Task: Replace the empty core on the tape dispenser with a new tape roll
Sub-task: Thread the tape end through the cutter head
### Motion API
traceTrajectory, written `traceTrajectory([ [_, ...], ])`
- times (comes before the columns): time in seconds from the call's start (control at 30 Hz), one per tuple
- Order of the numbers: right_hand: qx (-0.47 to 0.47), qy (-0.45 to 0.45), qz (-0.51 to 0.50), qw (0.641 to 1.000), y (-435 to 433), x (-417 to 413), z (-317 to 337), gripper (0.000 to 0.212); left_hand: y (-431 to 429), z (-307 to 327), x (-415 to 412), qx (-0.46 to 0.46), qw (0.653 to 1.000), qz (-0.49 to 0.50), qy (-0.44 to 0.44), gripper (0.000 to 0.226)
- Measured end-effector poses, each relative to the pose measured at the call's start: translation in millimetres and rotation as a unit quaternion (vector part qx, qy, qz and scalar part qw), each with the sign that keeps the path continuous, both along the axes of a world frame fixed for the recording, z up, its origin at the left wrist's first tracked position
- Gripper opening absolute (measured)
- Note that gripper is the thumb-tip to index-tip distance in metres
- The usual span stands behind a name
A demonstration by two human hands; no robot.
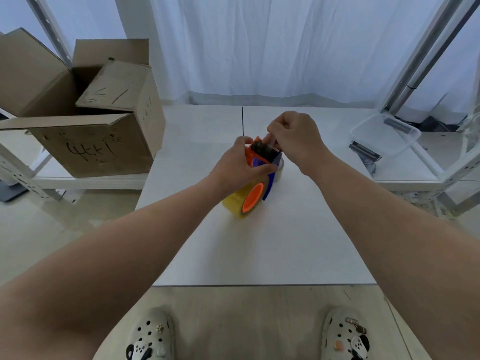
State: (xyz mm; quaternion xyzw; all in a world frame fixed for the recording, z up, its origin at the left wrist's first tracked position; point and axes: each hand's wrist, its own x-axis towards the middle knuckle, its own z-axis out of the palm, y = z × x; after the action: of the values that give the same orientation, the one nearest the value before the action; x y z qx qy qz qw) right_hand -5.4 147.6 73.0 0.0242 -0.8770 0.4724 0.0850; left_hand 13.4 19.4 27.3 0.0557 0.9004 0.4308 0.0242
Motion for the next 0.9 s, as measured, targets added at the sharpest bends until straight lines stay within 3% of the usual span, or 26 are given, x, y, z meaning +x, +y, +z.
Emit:
traceTrajectory([
  [0.3,-0.035,0.009,-0.037,0.999,3.5,-2.4,-6.6,0.012,11.7,-13.5,4.4,0.001,0.994,0.053,0.095,0.053],
  [0.57,-0.033,0.044,-0.024,0.998,-1.8,0.8,-5.1,0.016,10.8,-17.3,4.3,0.001,0.996,0.046,0.074,0.056],
  [0.9,-0.081,0.025,-0.034,0.996,-5.4,0.4,-6.7,0.013,5.1,-13.3,7.3,-0.016,0.997,0.040,0.063,0.053],
])
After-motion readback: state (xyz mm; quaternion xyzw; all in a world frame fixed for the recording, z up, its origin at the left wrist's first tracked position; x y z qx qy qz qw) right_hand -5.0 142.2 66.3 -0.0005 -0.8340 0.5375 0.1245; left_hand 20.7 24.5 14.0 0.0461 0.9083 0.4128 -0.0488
